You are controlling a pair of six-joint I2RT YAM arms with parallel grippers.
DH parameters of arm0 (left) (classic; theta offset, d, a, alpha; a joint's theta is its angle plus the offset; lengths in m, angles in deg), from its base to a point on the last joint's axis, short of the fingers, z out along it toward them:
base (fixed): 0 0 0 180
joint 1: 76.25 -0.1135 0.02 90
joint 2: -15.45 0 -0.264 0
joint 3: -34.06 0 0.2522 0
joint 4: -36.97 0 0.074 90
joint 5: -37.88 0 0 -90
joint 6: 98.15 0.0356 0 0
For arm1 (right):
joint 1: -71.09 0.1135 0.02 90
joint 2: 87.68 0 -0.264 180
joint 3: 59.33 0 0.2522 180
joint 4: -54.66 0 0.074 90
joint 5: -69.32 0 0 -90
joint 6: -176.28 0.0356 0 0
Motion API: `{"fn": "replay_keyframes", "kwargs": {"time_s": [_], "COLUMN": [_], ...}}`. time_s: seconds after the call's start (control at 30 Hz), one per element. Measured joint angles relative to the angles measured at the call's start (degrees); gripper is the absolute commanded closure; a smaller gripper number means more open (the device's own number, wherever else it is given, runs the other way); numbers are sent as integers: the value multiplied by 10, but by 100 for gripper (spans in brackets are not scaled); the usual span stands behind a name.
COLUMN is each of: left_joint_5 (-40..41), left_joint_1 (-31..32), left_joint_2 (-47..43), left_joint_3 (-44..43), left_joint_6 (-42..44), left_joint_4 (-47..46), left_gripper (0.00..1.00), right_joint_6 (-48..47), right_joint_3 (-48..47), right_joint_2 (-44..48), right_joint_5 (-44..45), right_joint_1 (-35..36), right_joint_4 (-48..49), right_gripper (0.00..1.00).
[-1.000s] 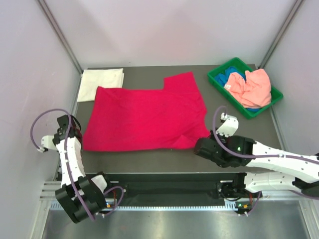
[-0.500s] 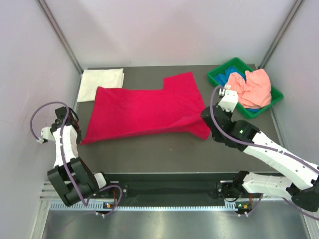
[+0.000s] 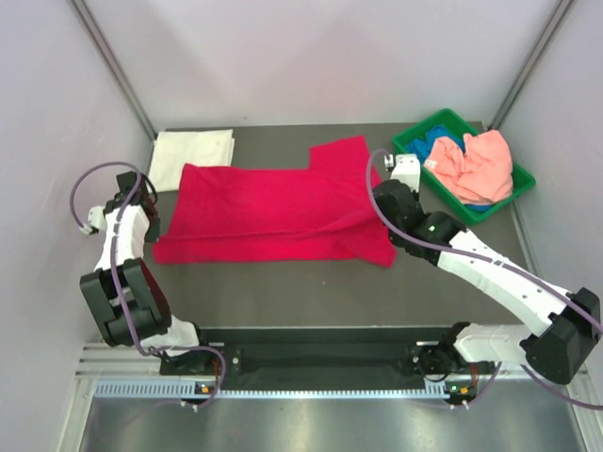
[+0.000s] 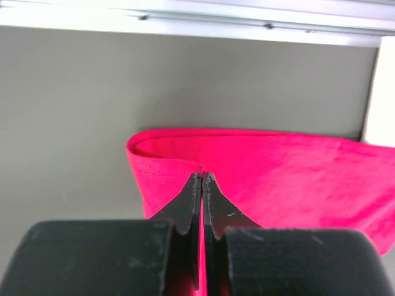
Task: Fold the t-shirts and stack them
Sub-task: Fold the tshirt
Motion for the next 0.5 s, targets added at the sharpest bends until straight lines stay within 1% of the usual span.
{"fn": "replay_keyframes", "kwargs": {"time_s": [0.1,0.27,0.4,0.5], "left_joint_5": [4,18,24,30], "left_joint_1": [6,18,26,37], "left_joint_2": [31,49,67,98], "left_joint_3": [-27,-32,-41,-66], "left_joint_6": [0,0,4,14], "left_joint_4": [-1,-1,-2,-3], "left_gripper": [100,100,100,100], "right_joint_6": [0,-5,-18,-31], "right_joint_3": [0,0,0,0], "right_joint_2": [-1,-1,-10,-36], "right_joint_5": [-14,-36,-47,-61], "right_joint_1": [-3,-9,-36,-61], "right_joint_4": [-24,-47,-44,-42], "right_gripper": [100,100,100,100]}}
